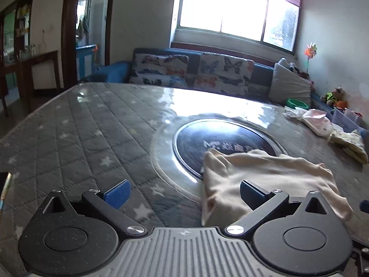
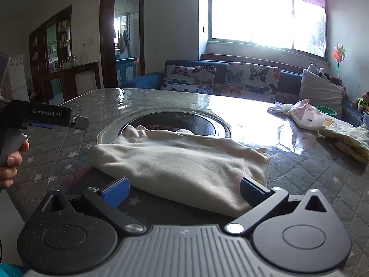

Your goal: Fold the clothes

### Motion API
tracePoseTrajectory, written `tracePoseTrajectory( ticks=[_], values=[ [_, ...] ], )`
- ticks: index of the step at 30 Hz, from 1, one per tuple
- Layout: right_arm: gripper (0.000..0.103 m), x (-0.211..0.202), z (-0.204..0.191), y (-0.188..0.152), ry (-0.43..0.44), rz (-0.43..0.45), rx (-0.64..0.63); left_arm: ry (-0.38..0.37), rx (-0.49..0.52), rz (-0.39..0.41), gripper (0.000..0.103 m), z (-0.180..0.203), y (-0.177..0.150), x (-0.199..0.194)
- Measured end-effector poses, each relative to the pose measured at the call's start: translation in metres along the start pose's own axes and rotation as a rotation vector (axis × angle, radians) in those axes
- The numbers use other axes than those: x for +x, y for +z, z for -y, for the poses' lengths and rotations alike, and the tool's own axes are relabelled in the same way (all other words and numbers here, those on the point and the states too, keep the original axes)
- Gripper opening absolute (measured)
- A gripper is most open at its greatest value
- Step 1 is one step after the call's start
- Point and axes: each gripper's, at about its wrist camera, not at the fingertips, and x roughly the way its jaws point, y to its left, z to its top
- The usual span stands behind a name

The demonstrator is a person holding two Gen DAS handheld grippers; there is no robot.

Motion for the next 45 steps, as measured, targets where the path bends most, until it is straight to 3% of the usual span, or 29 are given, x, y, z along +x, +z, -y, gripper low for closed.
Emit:
tracePoseTrajectory(
  ticks=[5,12,45],
  values=[
    [0.103,-0.001,-0.006,-0.001,0.002,-0.006,-0.016,-0.051,-0.01,-0.066,0.103,0.008,-0.004,0.005],
    [0.103,0.003,-0.015,-0.002,0.014,-0.021,-0.036,-0.059,-0.014,-0.111,0.103,0.013,-0.006,0.011],
    [0.103,0.05,-0.035,0.027,0.135,-0.078,-0.151,-0.009,-0.025,-0.202,0.103,0.012,0.035,0.062]
  ],
)
